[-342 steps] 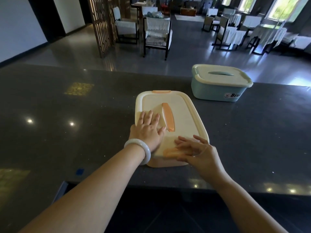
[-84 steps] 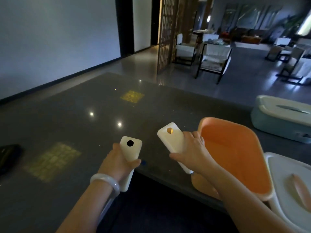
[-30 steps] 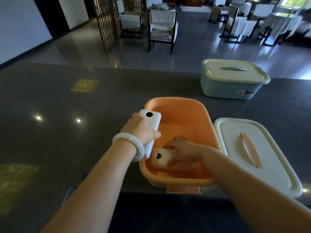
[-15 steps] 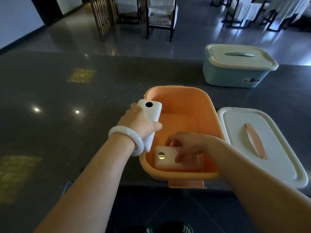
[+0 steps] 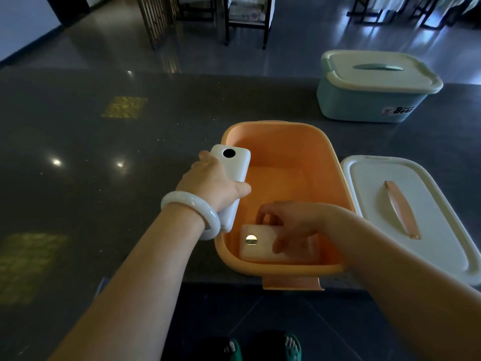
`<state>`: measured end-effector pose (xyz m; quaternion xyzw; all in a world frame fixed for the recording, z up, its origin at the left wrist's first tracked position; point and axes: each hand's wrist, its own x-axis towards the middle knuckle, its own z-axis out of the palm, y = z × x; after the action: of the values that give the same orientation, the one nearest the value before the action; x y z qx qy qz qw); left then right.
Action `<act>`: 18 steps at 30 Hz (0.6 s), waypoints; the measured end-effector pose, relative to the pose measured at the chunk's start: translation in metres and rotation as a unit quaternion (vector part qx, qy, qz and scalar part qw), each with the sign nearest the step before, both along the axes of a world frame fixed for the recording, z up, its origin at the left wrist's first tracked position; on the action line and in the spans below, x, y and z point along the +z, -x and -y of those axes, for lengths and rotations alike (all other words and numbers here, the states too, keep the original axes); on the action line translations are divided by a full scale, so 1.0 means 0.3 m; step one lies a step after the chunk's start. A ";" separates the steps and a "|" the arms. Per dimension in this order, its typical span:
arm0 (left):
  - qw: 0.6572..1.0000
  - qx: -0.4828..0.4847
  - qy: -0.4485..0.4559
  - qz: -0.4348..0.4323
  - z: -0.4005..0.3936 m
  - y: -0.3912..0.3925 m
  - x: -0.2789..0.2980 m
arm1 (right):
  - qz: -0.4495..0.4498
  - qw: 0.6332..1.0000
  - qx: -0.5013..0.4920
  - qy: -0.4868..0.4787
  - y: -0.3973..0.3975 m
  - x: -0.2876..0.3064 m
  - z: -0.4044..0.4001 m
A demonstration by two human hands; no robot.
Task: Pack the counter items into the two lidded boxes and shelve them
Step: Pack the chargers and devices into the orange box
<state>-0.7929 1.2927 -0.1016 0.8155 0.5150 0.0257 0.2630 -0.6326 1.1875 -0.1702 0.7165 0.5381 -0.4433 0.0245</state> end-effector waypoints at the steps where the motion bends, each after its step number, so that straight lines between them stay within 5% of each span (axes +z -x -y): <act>1: 1.000 -0.001 0.000 -0.001 0.001 -0.001 0.002 | 0.000 1.000 0.004 0.004 0.000 -0.002 0.001; 18: 1.000 0.000 0.005 -0.010 0.013 -0.002 0.023 | -0.004 0.998 0.054 0.040 0.025 0.004 -0.003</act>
<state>-0.7925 1.2887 -0.0947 0.8140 0.5180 0.0149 0.2623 -0.6401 1.1884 -0.1688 0.6832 0.5576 -0.4656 0.0750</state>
